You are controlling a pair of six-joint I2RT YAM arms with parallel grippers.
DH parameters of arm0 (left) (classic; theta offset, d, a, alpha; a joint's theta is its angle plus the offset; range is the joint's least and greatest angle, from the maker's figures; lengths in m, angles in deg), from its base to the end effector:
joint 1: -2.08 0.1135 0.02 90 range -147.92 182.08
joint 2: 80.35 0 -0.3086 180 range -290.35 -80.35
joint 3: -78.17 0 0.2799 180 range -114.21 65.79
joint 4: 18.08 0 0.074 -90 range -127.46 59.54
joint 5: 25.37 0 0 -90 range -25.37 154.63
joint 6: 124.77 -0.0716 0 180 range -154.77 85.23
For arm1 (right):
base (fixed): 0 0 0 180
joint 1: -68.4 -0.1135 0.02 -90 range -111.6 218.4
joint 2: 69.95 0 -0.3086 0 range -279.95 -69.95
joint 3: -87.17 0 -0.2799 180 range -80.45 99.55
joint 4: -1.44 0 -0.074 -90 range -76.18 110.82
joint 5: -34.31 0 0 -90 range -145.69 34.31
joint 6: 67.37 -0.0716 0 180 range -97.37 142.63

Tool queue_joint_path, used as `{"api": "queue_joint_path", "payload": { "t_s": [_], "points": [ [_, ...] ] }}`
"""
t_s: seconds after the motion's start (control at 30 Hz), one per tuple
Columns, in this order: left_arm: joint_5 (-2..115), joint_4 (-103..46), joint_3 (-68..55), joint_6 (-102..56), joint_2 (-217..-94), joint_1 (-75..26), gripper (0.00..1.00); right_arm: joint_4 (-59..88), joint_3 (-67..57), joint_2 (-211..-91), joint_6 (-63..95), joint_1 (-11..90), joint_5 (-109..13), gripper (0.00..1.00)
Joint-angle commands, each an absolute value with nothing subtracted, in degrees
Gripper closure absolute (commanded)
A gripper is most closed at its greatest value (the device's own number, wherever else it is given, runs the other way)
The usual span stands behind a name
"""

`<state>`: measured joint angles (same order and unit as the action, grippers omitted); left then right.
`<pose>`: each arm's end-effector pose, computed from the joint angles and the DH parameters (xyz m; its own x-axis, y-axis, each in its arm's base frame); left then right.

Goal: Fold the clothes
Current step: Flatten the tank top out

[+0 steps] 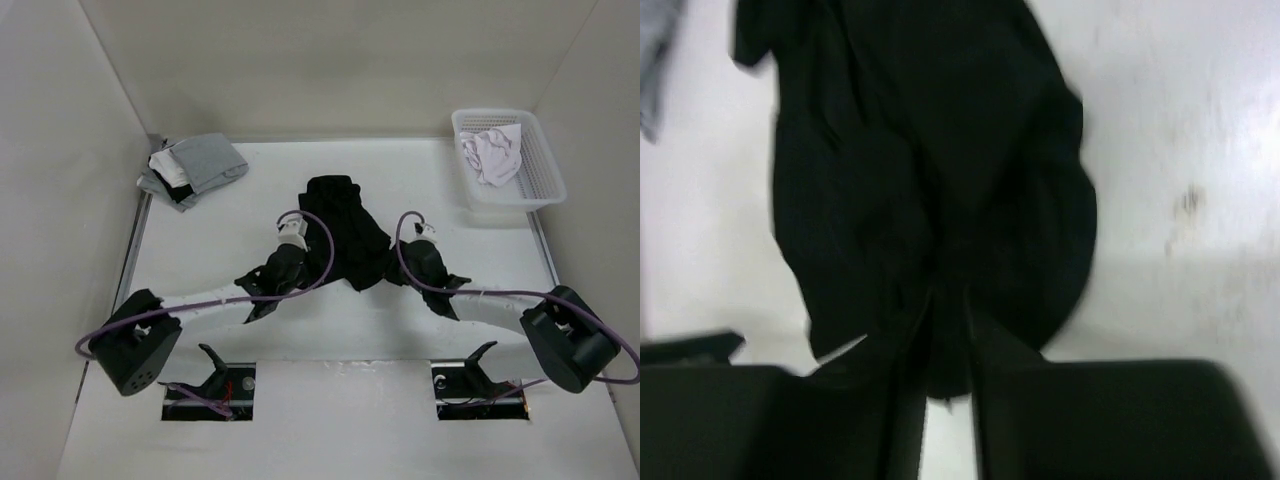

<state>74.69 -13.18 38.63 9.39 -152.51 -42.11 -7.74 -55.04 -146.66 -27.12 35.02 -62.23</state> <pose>0.2160 -0.1926 0.1892 -0.6402 -0.3343 -0.6917 0.1805 0.8097 -0.5584 0.2490 0.1543 0.1660 -0.6218 0.4984 -0.6041 0.0163 0.7795 0.6262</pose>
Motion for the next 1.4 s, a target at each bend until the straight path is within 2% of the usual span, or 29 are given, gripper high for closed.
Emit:
{"api": "queue_joint_path", "payload": {
  "t_s": [0.0,0.07,0.13,0.3,0.6,0.67,0.7,0.73,0.8,0.93,0.97,1.0,1.07,1.1,1.17,1.3,1.37],
  "points": [
    [77.9,-6.5,33.0,7.2,-158.1,-44.7,0.61,-6.5,-55.6,-143.1,-26.1,28.8,-64.3,0.7],
    [77.6,-4.8,31.1,7.3,-160.8,-45.0,0.58,-6.4,-57.1,-142.5,-28.1,26.3,-66.9,0.63],
    [76.6,-3.6,28.4,7.9,-164.6,-45.0,0.55,-6.4,-58.4,-141.9,-29.0,25.0,-69.7,0.61],
    [74.6,-2.9,22.2,9.1,-173.1,-44.6,0.55,-6.6,-60.6,-140.3,-29.7,24.4,-71.9,0.59],
    [74.0,-2.4,15.7,8.9,-183.2,-44.1,0.56,-6.7,-61.7,-142.0,-29.9,23.6,-69.1,0.45],
    [73.9,-2.4,14.8,8.5,-184.0,-43.9,0.68,-7.2,-61.2,-143.5,-30.1,23.6,-68.3,0.44],
    [74.5,-2.2,14.8,8.3,-183.6,-43.8,0.79,-8.8,-60.6,-145.6,-30.2,23.6,-66.9,0.44],
    [74.7,-2.2,15.1,8.5,-182.8,-43.4,0.86,-10.3,-60.3,-146.8,-30.3,23.6,-66.0,0.44],
    [75.1,-2.1,16.0,8.8,-181.0,-43.0,0.91,-12.2,-60.1,-148.1,-31.1,23.6,-64.8,0.44],
    [75.8,-1.8,18.9,8.2,-175.6,-41.6,0.93,-15.5,-58.8,-152.2,-33.0,23.6,-63.1,0.49],
    [75.5,-1.8,19.3,8.4,-175.1,-41.3,0.93,-15.6,-58.5,-153.1,-33.0,23.6,-63.2,0.53],
    [75.1,-1.9,19.5,8.5,-174.8,-41.0,0.93,-15.9,-58.1,-154.4,-33.3,23.6,-63.6,0.69],
    [74.4,-1.9,20.0,8.6,-174.1,-40.4,0.93,-17.1,-58.1,-155.3,-33.6,23.6,-65.2,0.87],
    [74.2,-1.8,20.3,8.7,-173.5,-40.1,0.93,-17.1,-58.1,-154.9,-33.2,23.6,-66.3,0.92],
    [73.6,-1.9,21.1,8.8,-171.1,-39.0,0.94,-15.8,-57.9,-150.3,-31.0,23.1,-68.9,0.97],
    [71.8,-3.0,22.2,7.9,-163.6,-37.4,0.96,-7.0,-55.9,-136.7,-26.1,21.6,-72.1,0.98],
    [72.4,-6.9,22.3,6.3,-152.7,-36.3,0.96,4.0,-51.2,-123.5,-20.6,20.0,-75.2,0.99]
  ]
}}
